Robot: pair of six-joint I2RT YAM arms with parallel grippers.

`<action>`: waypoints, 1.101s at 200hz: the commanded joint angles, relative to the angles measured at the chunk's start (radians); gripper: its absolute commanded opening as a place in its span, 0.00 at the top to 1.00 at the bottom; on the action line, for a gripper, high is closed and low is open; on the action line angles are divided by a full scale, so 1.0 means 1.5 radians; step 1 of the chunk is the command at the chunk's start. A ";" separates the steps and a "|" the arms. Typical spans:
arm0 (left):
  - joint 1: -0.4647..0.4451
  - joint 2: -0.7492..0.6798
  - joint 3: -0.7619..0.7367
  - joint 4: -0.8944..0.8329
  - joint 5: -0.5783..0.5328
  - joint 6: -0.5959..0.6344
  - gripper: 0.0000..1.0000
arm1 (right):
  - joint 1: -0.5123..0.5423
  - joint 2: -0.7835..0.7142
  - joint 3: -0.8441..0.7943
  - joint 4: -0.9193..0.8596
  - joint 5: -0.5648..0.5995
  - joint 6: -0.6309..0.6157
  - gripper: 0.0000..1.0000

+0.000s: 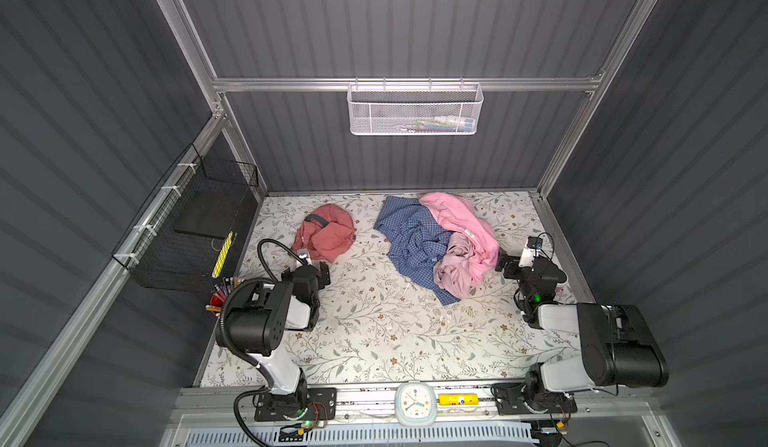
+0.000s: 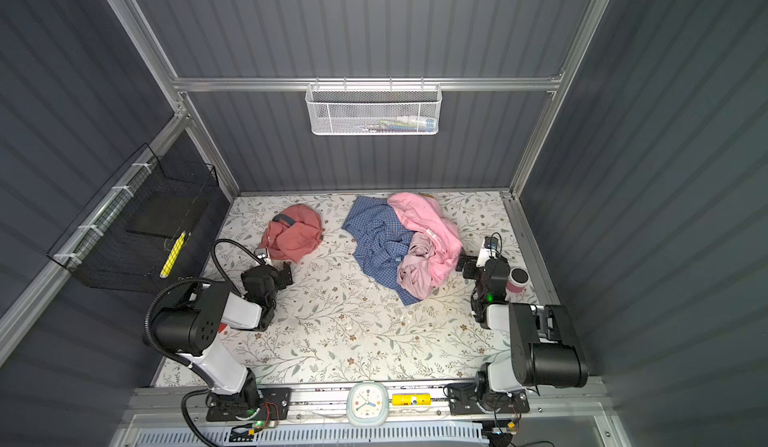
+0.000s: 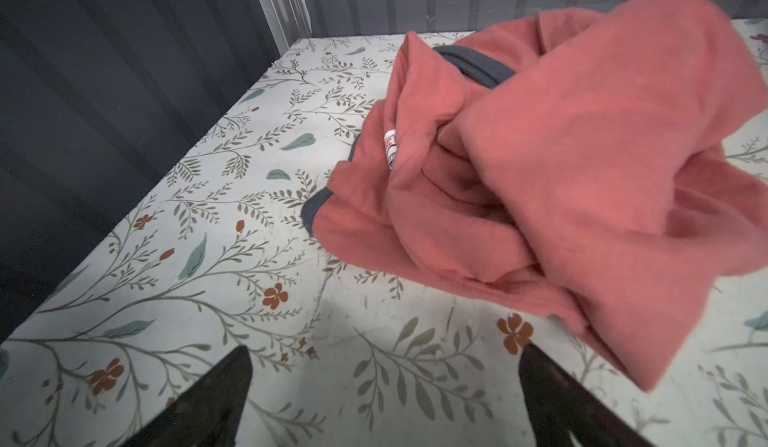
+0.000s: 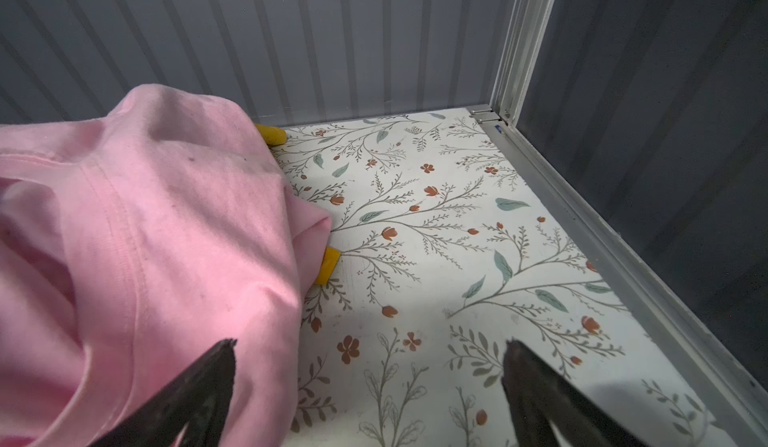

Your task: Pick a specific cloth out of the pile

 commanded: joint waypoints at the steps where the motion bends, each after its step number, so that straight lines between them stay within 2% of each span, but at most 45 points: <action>1: 0.012 -0.006 0.050 -0.060 0.032 -0.001 0.00 | -0.002 0.001 0.008 -0.001 -0.007 0.005 0.01; 16: 0.014 0.005 0.045 -0.022 0.037 0.005 0.00 | -0.002 0.000 0.008 0.000 -0.007 0.005 0.01; 29: 0.014 -0.004 0.049 -0.051 0.034 0.000 0.00 | -0.002 0.001 0.008 -0.001 -0.006 0.006 0.01; 220: 0.014 0.001 0.049 -0.039 0.036 0.001 0.00 | -0.002 0.001 0.008 -0.001 -0.007 0.005 0.01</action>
